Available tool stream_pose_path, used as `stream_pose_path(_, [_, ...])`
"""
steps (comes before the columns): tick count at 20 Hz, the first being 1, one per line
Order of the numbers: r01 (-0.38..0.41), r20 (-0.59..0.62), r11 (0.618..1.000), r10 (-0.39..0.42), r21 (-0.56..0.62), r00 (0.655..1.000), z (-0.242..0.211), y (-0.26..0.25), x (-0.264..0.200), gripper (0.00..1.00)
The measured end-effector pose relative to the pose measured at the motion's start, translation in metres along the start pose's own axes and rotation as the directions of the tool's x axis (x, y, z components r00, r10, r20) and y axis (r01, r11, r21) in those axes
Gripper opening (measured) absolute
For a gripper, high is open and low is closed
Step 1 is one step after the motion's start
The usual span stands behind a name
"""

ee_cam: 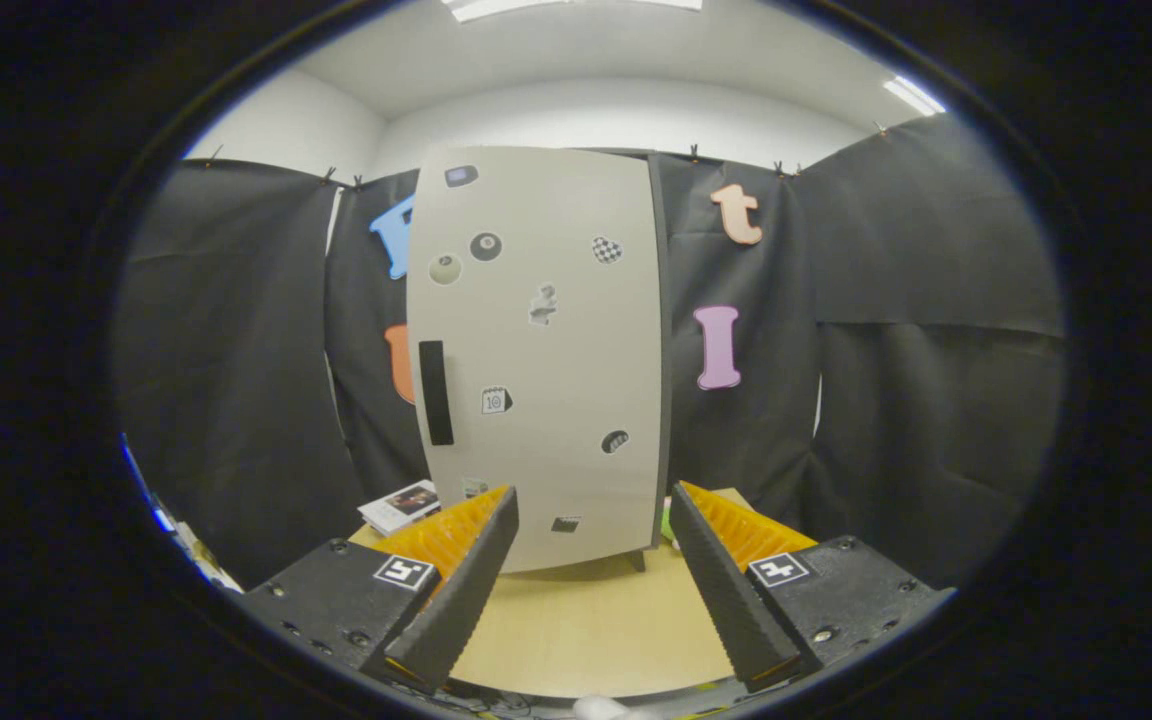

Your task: Open the shoe cabinet door, grab the shoes and put them into the shoe cabinet, then close the shoe cabinet door.

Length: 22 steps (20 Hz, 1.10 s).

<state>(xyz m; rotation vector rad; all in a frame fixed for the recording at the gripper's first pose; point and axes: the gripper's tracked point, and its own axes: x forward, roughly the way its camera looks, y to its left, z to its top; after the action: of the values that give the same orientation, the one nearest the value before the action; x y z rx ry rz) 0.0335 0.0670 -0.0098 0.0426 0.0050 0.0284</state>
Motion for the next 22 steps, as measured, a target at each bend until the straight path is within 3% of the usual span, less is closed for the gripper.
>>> stream_pose_path(22, [-0.012,0.020,1.000,0.012,-0.016,1.000,0.000,-0.003,-0.015,0.99])
